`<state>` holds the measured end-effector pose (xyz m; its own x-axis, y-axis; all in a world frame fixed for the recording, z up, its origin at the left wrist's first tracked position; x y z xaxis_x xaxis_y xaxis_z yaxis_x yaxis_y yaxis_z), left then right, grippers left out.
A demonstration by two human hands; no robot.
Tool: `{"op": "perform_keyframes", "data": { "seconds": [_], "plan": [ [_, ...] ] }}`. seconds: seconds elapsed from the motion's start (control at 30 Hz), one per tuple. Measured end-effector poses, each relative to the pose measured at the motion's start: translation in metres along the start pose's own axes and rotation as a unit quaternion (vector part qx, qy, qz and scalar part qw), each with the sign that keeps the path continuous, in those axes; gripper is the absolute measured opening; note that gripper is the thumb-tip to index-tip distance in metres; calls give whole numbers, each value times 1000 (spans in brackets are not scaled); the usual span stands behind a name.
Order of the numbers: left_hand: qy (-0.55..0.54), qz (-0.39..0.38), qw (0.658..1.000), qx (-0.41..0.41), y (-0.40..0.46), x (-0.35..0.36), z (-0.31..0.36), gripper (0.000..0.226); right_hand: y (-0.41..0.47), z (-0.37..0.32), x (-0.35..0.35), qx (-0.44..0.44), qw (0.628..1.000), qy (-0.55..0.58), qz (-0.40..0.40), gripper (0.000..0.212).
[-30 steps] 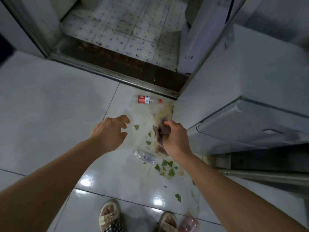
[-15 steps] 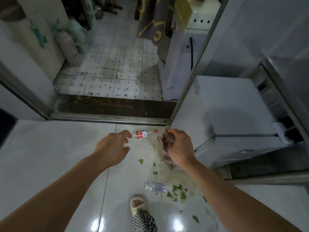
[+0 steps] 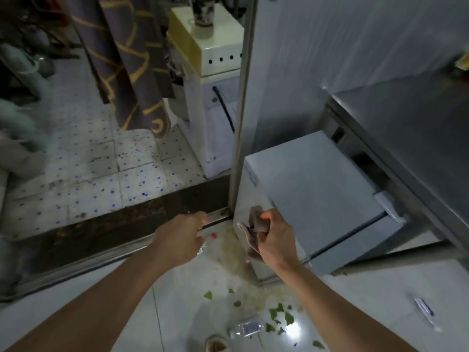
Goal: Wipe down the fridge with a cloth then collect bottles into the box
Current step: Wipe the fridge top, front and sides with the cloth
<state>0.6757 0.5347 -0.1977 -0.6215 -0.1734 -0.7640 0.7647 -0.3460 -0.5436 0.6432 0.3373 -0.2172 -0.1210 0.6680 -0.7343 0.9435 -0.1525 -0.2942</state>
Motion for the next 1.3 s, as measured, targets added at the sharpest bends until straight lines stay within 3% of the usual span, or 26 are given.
{"op": "perform_keyframes", "data": {
  "seconds": [0.2, 0.3, 0.37, 0.57, 0.8, 0.9, 1.0, 1.3],
  "plan": [
    [34, -45, 992, 110, 70, -24, 35, 26, 22, 14, -15, 86, 993, 50, 68, 19],
    [50, -57, 982, 172, 99, -31, 51, 36, 25, 18, -12, 138, 983, 77, 97, 39],
    [71, -72, 970, 222, 115, -32, 58, 34, 23, 23, -3, 185, 973, 90, 106, 29],
    [158, -113, 914, 355, 142, -24, 57, 40, -1, 34, 42, 300, 911, 199, 203, 34],
    [222, -120, 863, 437, 138, -4, 68, 43, -41, 47, 76, 371, 844, 208, 328, 39],
    [252, -92, 843, 466, 130, 6, 77, 44, -60, 47, 77, 381, 832, 173, 365, 39],
    [256, -15, 811, 526, 124, 16, 89, 50, -81, 48, 73, 354, 819, 146, 427, 33],
    [225, 162, 771, 573, 166, 52, 106, 67, -85, 57, 72, 248, 784, 9, 569, 43]
  ]
}}
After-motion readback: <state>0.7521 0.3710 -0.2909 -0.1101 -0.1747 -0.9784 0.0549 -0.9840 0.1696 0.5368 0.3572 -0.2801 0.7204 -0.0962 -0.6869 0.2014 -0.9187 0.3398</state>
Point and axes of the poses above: each hand's wrist, its own y-axis towards the middle knuckle, its own x-axis out of the palm, z = x × y, the point moved 7 cm from there along y, towards the middle knuckle, and after that the axes turned 9 degrees about -z, right-handed, at the moved point
